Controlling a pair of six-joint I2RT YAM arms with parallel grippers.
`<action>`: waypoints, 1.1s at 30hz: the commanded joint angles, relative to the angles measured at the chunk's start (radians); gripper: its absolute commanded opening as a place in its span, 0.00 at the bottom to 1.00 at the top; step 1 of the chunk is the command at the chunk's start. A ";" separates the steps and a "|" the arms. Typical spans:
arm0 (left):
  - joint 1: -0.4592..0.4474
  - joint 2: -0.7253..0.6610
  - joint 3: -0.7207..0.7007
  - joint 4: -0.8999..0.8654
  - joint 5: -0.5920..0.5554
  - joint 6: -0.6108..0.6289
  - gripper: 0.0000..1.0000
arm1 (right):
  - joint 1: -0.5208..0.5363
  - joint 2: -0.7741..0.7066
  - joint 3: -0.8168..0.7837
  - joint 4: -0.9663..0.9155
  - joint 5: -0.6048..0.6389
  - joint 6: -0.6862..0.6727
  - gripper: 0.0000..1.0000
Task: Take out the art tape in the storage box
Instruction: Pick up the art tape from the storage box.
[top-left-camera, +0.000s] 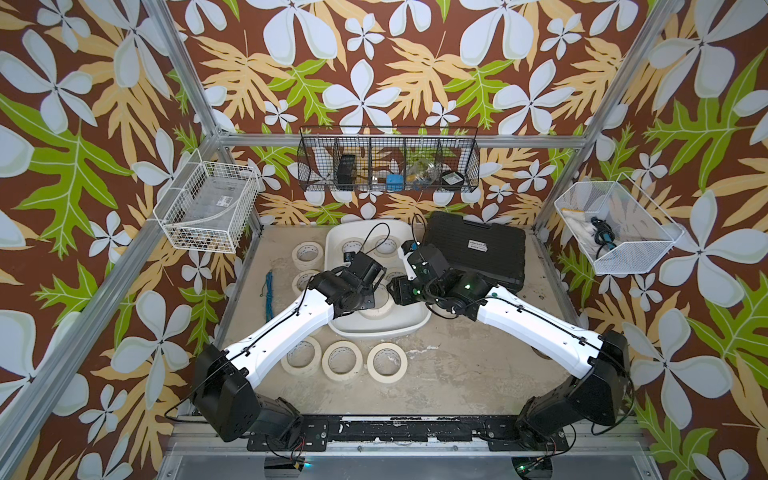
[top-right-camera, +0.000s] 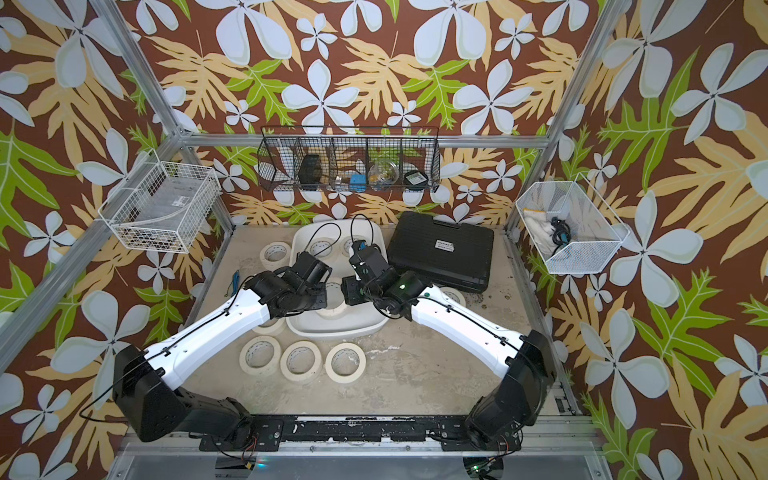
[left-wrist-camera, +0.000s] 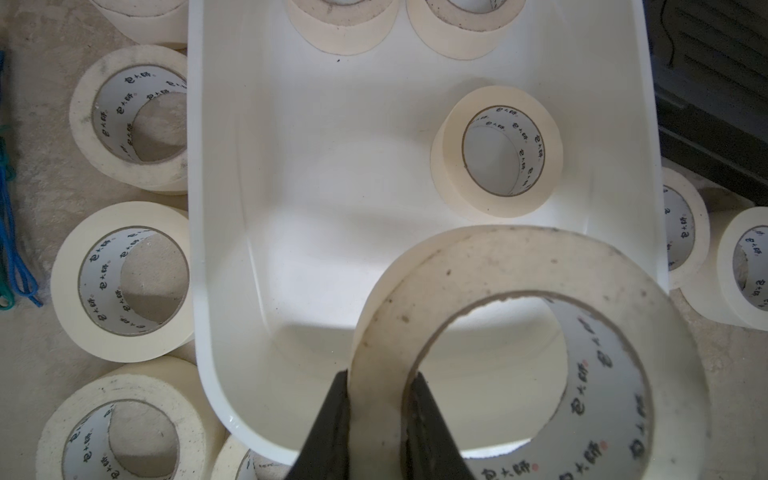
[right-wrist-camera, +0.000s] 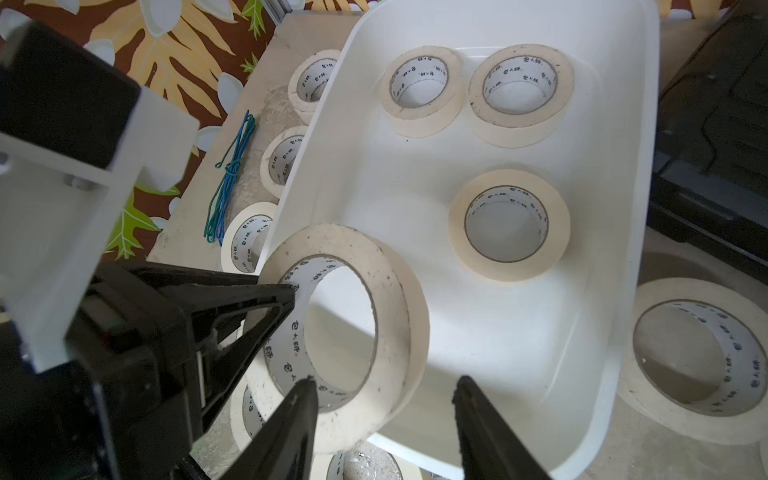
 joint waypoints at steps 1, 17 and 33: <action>0.002 -0.016 0.000 0.004 0.003 -0.005 0.12 | 0.012 0.030 0.017 0.013 0.056 -0.003 0.58; 0.001 -0.056 -0.005 -0.004 0.043 0.004 0.12 | 0.036 0.172 0.095 -0.029 0.118 -0.010 0.55; 0.001 -0.077 -0.049 0.068 0.120 0.050 0.39 | 0.037 0.148 0.083 -0.043 0.135 -0.020 0.18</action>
